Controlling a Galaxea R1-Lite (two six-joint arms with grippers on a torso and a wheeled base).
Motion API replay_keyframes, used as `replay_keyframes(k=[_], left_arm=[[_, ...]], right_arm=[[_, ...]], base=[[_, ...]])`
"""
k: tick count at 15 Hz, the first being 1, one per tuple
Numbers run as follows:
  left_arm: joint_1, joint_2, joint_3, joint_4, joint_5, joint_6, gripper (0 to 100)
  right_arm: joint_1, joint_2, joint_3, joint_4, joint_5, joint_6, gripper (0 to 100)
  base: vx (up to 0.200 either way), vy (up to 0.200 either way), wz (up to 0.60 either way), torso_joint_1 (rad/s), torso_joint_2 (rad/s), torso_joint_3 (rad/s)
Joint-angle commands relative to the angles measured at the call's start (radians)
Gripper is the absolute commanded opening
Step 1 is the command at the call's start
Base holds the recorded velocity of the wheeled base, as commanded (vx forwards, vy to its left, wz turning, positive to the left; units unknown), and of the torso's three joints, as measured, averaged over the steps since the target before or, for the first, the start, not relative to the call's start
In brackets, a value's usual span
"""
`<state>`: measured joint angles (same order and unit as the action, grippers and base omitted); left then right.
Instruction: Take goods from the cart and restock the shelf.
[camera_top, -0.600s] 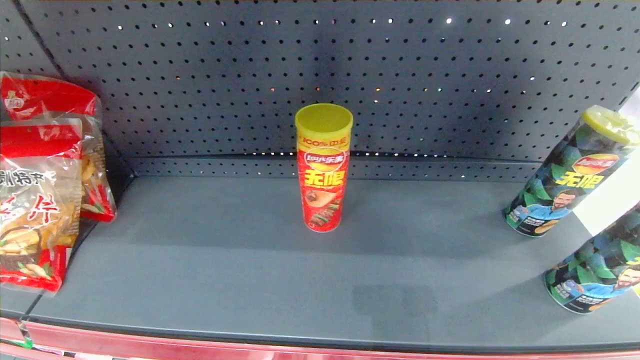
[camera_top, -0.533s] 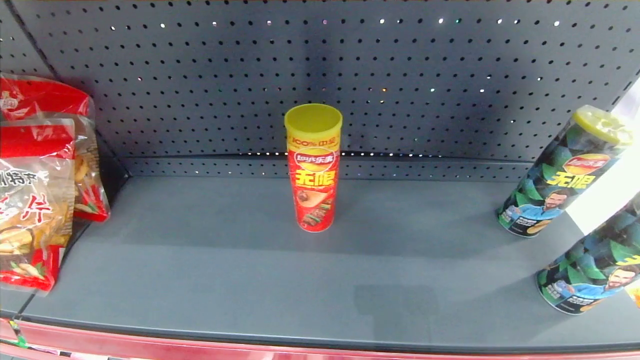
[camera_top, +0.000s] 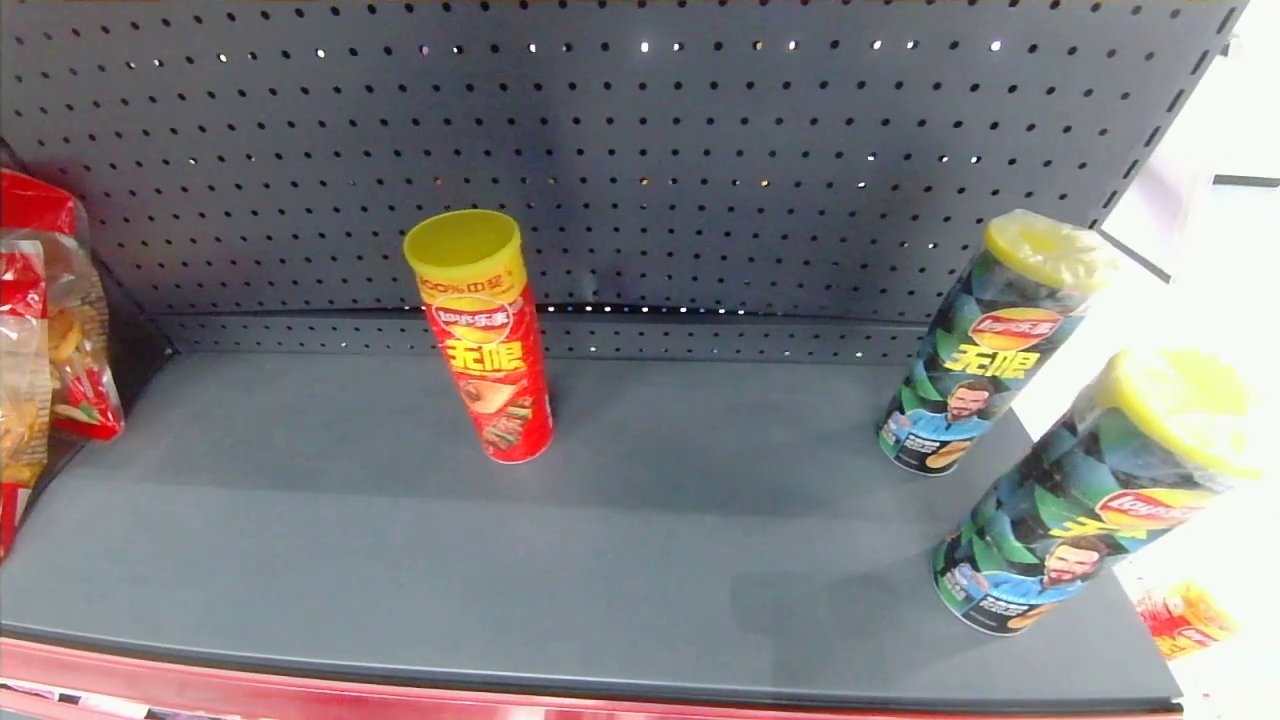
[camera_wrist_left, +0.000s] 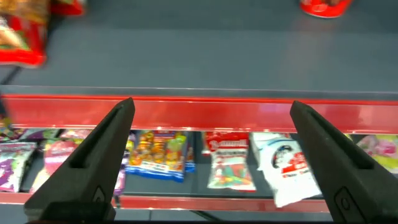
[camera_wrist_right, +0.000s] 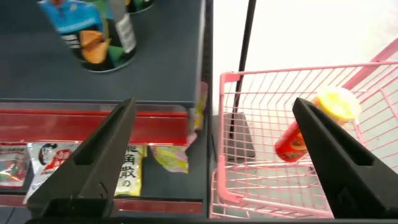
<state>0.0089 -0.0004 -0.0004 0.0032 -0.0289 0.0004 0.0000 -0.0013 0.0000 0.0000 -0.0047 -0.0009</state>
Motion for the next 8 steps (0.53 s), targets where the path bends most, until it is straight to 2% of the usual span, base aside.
replay_keyframes(k=[1,8], left_arm=[[0.0,0.0,0.0,0.0,0.0,0.0,100],[0.0,0.0,0.0,0.0,0.0,0.0,100]], right_arm=[[0.0,0.001,0.0,0.0,0.0,-0.001,100],[0.0,0.001,0.0,0.0,0.0,0.001,100]], base=[[0.0,-0.2,0.0,0.002,0.0,0.002],[0.0,-0.2,0.0,0.002,0.0,0.003]])
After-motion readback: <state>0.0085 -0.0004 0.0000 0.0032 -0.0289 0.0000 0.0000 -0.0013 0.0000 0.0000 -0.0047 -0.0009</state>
